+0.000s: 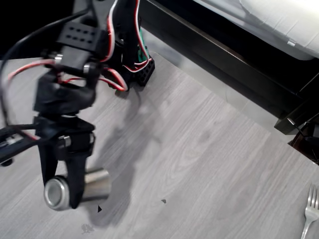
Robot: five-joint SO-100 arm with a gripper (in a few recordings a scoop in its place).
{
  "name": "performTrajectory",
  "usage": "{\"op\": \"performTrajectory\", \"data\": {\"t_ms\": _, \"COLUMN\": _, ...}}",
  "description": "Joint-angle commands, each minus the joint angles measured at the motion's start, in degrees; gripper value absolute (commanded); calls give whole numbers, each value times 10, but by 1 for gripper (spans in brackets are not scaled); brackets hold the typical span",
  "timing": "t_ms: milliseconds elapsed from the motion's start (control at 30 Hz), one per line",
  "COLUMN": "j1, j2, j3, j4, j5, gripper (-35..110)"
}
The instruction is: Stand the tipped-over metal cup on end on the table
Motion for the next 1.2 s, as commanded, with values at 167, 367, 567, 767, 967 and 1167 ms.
{"op": "performTrajectory", "data": {"t_ms": 167, "j1": -28, "j2": -56, "j3": 96, "j4": -345, "j5": -64, "gripper": 0}}
{"op": "performTrajectory", "data": {"t_ms": 367, "j1": -46, "j2": -148, "j3": 133, "j4": -473, "j5": -73, "gripper": 0}}
{"op": "performTrajectory", "data": {"t_ms": 567, "j1": -47, "j2": -267, "j3": 132, "j4": -593, "j5": -76, "gripper": 0}}
{"op": "performTrajectory", "data": {"t_ms": 767, "j1": -36, "j2": -336, "j3": 123, "j4": -651, "j5": -76, "gripper": 0}}
{"op": "performTrajectory", "data": {"t_ms": 967, "j1": -29, "j2": -402, "j3": 117, "j4": -704, "j5": -76, "gripper": 0}}
{"op": "performTrajectory", "data": {"t_ms": 1167, "j1": -30, "j2": -518, "j3": 98, "j4": -828, "j5": -84, "gripper": 0}}
